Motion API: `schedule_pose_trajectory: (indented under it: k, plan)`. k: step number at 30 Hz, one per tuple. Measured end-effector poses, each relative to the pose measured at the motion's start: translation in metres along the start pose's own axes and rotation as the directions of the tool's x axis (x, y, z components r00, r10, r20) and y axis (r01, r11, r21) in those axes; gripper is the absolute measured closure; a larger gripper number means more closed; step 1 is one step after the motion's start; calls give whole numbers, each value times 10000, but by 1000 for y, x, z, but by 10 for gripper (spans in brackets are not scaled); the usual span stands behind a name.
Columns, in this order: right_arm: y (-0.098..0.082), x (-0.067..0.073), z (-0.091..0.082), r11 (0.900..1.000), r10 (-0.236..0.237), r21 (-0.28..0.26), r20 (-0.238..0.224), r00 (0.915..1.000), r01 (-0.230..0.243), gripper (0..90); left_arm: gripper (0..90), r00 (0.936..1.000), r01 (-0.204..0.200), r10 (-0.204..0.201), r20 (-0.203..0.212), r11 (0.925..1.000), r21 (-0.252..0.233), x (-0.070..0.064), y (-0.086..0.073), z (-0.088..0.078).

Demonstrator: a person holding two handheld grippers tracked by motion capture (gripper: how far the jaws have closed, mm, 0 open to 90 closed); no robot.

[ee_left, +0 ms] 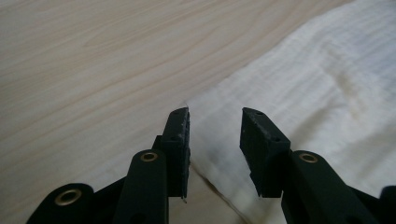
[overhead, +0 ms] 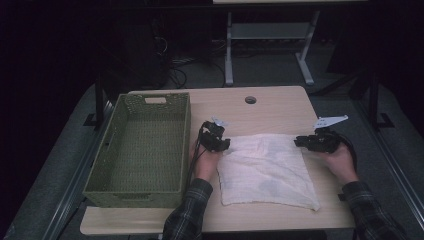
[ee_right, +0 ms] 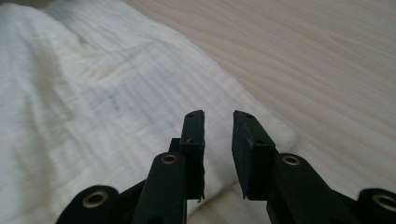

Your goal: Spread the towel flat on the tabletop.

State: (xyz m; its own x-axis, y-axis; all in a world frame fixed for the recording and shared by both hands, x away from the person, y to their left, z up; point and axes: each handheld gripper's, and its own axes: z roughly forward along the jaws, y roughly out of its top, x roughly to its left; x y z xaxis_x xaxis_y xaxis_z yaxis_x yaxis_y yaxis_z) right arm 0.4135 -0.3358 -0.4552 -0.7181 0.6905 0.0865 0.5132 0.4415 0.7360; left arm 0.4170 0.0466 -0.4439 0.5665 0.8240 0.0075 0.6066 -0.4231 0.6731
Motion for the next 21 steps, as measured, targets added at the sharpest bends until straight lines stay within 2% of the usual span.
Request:
schedule_pose_trajectory:
  k: [3, 6, 9, 10, 12, 18, 21]
  plan:
    - [0, -11, 6, 9995, 191, 229, 191, 9996, -195, 730, 620, 9994, 42, -38, -333, 9999, 121, 7, 3, 8]
    - [0, -22, 11, 9985, 420, 341, 359, 9985, -432, 711, 617, 9988, 320, -310, -384, 9992, 254, 14, 4, 13]
    - [0, -30, 14, 9968, 614, 473, 668, 9959, -646, 701, 611, 9986, 319, -307, -431, 9991, 281, 16, 4, 16]
    - [0, -33, 14, 9959, 736, 474, 695, 9949, -770, 701, 608, 9984, 431, -421, -380, 9988, 246, 17, 4, 18]
    - [1, -37, 15, 9953, 780, 517, 692, 9945, -816, 694, 607, 9986, 482, -476, -246, 9985, 244, 19, 5, 21]
    - [3, -40, 22, 9923, 955, 742, 510, 9941, -991, 696, 633, 9989, 415, -407, -240, 9985, 360, 19, 5, 28]
    - [3, -42, 23, 9934, 898, 669, 479, 9948, -929, 741, 675, 9985, 533, -527, -153, 9977, 407, 20, 4, 29]
